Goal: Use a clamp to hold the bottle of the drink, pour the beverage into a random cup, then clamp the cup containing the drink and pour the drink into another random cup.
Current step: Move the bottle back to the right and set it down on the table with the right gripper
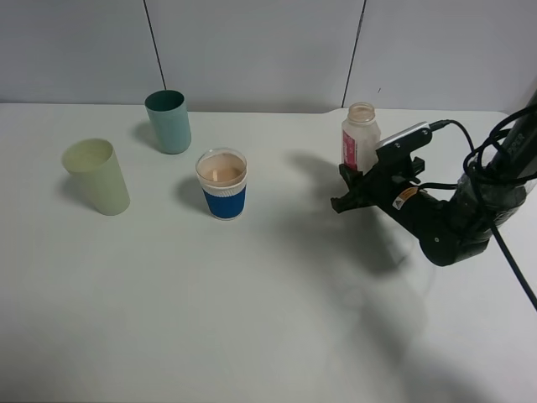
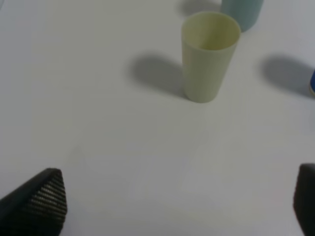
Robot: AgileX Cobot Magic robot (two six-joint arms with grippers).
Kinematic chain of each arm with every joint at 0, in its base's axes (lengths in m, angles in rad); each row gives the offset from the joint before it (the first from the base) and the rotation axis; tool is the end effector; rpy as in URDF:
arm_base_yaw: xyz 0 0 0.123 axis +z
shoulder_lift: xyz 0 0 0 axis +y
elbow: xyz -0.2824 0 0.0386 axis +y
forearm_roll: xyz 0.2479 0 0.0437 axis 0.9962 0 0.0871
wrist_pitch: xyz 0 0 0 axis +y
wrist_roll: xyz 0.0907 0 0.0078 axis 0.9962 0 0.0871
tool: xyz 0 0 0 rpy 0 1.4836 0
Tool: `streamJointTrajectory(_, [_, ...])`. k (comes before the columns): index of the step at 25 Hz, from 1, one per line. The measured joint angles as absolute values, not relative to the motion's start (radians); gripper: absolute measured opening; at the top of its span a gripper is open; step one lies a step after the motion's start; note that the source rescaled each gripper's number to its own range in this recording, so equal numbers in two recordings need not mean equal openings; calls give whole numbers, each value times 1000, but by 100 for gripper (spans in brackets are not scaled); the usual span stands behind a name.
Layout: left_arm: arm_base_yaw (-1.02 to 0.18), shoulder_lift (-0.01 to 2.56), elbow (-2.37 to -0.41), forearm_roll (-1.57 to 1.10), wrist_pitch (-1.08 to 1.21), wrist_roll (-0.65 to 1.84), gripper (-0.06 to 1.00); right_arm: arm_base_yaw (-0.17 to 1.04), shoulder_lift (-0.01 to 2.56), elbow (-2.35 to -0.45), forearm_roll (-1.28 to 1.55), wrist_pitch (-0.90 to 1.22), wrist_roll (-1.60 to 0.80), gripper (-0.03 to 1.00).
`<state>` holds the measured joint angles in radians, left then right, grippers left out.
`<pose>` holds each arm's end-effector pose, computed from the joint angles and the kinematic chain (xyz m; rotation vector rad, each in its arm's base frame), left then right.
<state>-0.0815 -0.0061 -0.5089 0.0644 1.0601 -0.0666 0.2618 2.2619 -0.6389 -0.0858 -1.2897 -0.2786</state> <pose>-0.0065 0.0057 0.2798 0.0116 2.0270 -0.0167 0.3153 0.0922 0.0438 -0.5617 1.7283 0.0461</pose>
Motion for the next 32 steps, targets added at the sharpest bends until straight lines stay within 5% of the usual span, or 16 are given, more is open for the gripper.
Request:
streamJointTrajectory(12, [-81, -6, -509, 64, 1060, -67, 77, 262, 2262, -639, -71, -1290, -243, 2])
streamJointTrajectory(19, [-81, -6, -509, 64, 1060, -67, 77, 262, 2278, -637, -62, -1244, -237, 32])
streamJointTrajectory(32, [-81, -6, -509, 64, 1060, -67, 77, 262, 2276, -637, -61, -1249, -217, 63])
